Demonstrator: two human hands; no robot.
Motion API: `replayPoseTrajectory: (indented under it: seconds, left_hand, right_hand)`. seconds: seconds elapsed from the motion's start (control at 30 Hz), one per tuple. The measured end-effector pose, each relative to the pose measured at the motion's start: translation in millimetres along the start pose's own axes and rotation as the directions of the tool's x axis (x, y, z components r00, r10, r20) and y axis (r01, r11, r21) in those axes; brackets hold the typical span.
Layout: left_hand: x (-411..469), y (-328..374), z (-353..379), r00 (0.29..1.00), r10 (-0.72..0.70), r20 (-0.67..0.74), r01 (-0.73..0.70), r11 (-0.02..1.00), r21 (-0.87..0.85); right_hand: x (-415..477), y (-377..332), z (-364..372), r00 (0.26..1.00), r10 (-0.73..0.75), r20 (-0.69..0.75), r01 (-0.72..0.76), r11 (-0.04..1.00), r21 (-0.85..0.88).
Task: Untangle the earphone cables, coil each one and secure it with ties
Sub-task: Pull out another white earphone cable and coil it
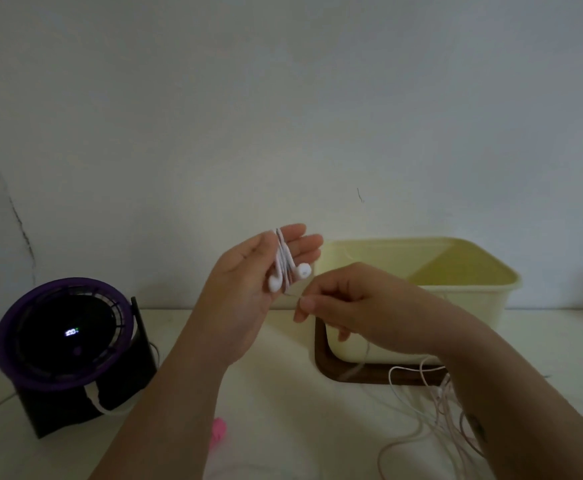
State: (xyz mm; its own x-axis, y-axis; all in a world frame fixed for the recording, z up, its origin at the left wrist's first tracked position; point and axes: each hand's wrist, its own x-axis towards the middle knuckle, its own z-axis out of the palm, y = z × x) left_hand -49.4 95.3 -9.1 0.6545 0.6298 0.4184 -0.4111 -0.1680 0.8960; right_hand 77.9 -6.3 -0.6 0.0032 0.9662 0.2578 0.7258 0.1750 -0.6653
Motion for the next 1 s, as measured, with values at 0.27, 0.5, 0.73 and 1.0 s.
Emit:
replayPoseTrajectory:
  seconds: [0.27,0.5,0.73,1.0]
  left_hand:
    - [-8,-6,6,0.963,-0.171,0.209,0.101,0.945,0.31]
    - [-11,13,13,0.958,-0.146,0.245,0.215,0.935,-0.283]
    - [-1,6,5,0.999,-0.026,0.02,0.03,0.983,-0.179]
    - [-5,-5,2,0.991,-0.093,0.091,0.053,0.927,0.372]
  right_hand:
    - [-8,-9,-22,0.907,-0.045,-0.419,0.11,0.985,0.131]
    - [6,16,-7,0.956,-0.007,-0.292,0.044,0.992,0.12]
    - [3,3,6,1.0,0.02,-0.002,-0.02,0.996,-0.092]
    - [-13,-16,-20,0.947,-0.074,-0.312,0.083,0.996,0.015]
